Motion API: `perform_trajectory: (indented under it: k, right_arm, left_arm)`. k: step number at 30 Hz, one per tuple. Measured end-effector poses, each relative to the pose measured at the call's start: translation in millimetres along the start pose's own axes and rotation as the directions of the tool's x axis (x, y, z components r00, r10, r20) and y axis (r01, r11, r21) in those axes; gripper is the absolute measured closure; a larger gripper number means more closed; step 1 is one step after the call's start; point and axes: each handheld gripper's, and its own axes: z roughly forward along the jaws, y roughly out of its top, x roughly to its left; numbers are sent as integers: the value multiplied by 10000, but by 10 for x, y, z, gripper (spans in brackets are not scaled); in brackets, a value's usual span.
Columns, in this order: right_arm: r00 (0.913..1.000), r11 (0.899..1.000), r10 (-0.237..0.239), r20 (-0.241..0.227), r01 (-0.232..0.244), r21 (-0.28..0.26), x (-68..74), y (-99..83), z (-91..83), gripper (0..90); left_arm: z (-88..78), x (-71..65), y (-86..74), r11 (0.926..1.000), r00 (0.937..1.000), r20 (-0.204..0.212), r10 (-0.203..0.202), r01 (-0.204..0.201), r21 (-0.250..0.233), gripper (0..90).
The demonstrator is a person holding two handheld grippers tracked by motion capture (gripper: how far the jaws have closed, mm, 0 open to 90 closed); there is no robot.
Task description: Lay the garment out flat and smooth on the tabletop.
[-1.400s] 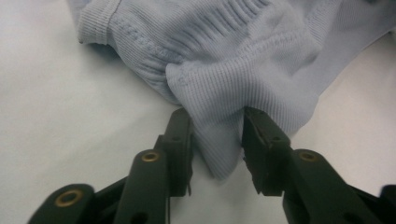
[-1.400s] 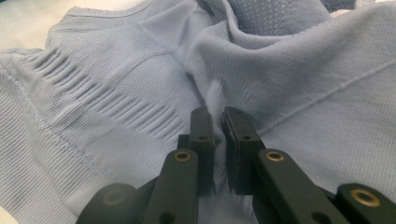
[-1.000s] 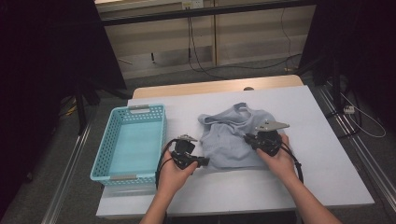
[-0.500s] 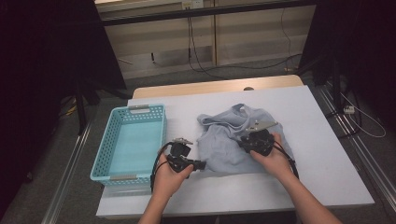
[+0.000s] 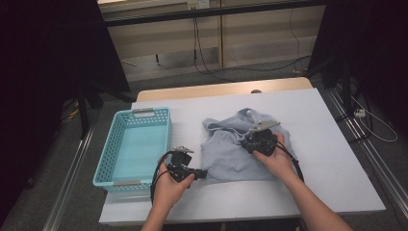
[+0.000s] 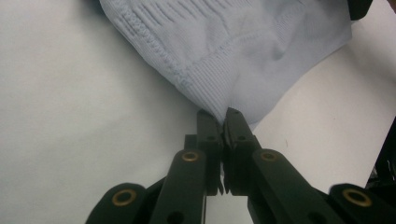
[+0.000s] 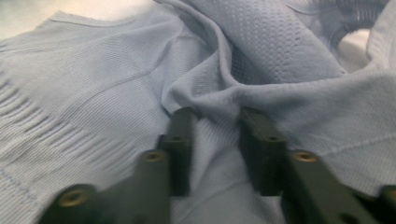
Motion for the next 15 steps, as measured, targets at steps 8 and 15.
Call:
perform_trajectory:
  k: [8, 15]
  right_arm:
    - [9984, 9926, 405, 388, -357, -1161, -135, 54, -161, 870]
    - [9970, 9978, -438, 641, 468, -468, -83, -58, 98, 835]
  left_arm:
    - [14, -18, 11, 9995, 10000, 23, 65, -64, -308, 874]
    - [38, 8, -10, 9997, 9999, 75, -70, 72, -248, 872]
